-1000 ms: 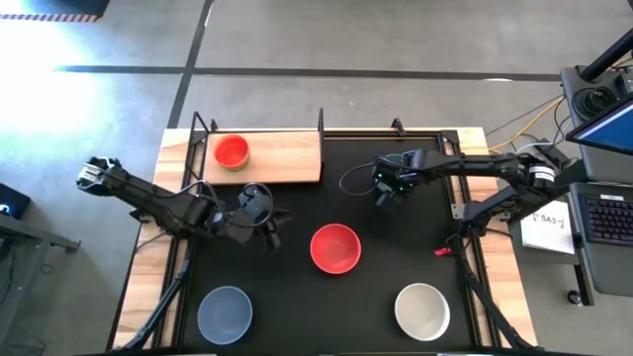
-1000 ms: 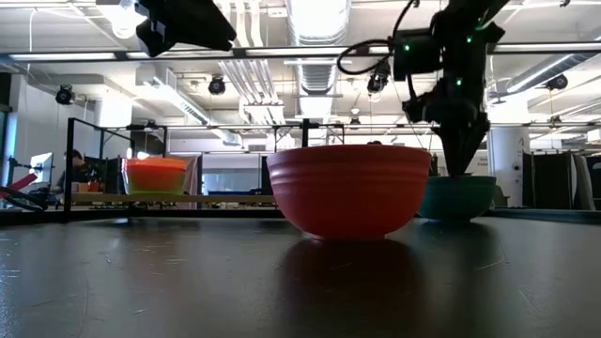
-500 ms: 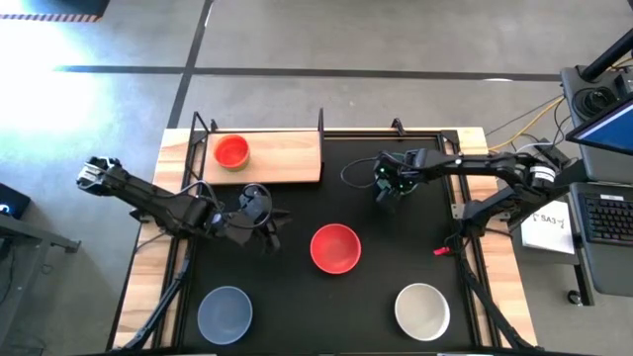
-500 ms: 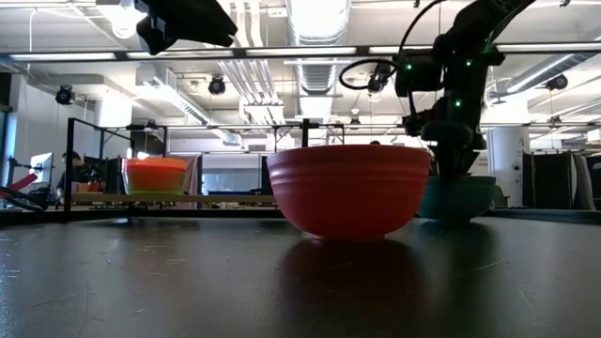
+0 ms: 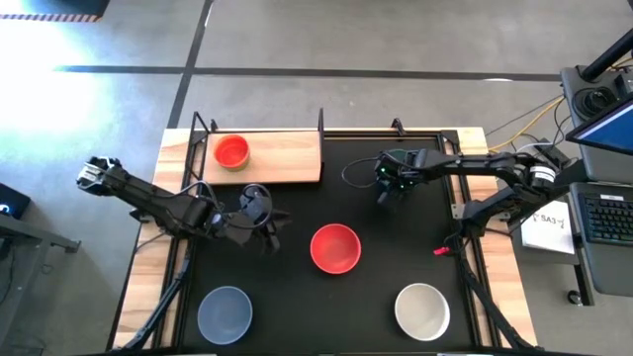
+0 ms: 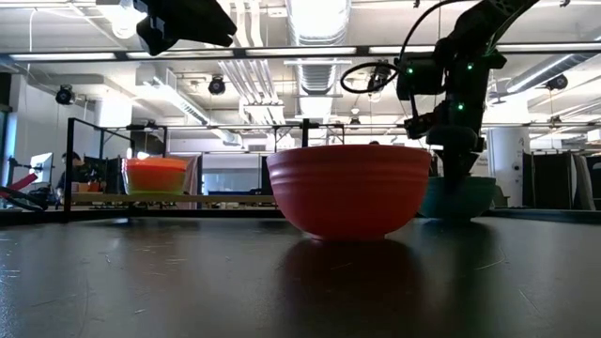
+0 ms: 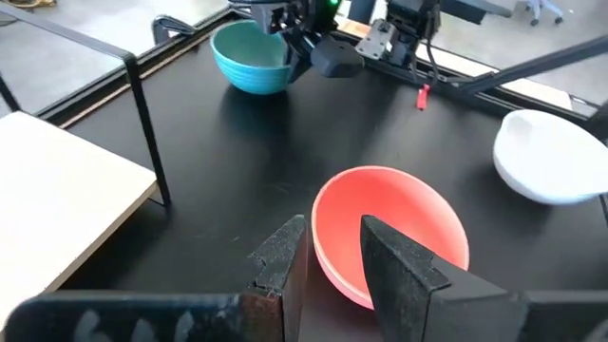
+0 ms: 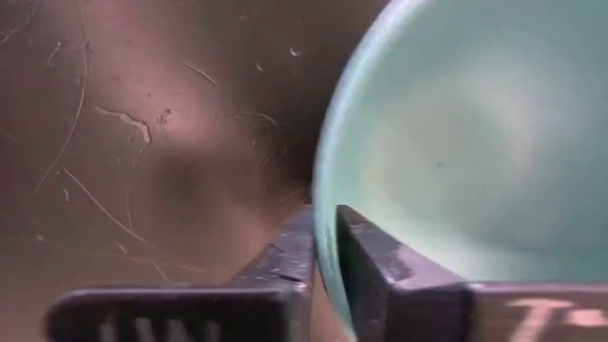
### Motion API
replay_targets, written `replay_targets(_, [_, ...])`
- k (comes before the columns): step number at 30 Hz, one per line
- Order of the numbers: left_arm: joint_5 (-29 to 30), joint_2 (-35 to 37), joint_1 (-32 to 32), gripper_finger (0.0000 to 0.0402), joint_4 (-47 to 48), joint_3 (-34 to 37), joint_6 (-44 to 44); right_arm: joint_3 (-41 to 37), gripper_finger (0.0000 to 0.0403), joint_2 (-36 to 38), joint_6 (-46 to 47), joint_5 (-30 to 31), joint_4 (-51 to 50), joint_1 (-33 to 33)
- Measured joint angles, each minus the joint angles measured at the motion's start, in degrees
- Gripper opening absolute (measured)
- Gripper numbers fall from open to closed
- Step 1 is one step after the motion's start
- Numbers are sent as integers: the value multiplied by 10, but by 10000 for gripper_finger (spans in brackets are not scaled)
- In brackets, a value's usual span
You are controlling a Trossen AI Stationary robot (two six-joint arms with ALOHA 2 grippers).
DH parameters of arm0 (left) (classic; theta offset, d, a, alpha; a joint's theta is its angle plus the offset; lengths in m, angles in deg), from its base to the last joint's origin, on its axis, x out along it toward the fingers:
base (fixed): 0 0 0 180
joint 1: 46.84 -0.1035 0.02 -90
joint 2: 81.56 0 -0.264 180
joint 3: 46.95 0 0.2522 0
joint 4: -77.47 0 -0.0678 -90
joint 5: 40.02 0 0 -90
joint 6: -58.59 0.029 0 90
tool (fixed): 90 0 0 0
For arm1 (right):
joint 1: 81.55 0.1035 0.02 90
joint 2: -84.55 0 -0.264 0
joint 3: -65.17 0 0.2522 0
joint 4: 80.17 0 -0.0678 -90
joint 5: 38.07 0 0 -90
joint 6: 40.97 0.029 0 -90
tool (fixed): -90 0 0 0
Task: Place and stack bowls onto a shelf
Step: Put the large green bowl onto the shelf
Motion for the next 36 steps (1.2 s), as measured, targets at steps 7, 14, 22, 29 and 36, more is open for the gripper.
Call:
replay_targets(7, [-7, -16, 0, 84, -2, 0, 28, 3, 9, 0, -5, -33, -6, 0])
replay_targets(14, [-53, -71, 0, 84, -74, 0, 110, 59, 8, 0, 13, -117, -99, 4])
replay_targets(22, [-78, -91, 3, 84, -115, 0, 183, 160, 8, 0, -7, -294, -151, 31])
replay_targets(29, [-95, -107, 18, 84, -184, 0, 297, 223, 8, 1, -64, -416, -143, 125])
replay_targets(36, [-168, -148, 32, 84, -301, 0, 362, 244, 8, 1, -104, -417, -137, 257])
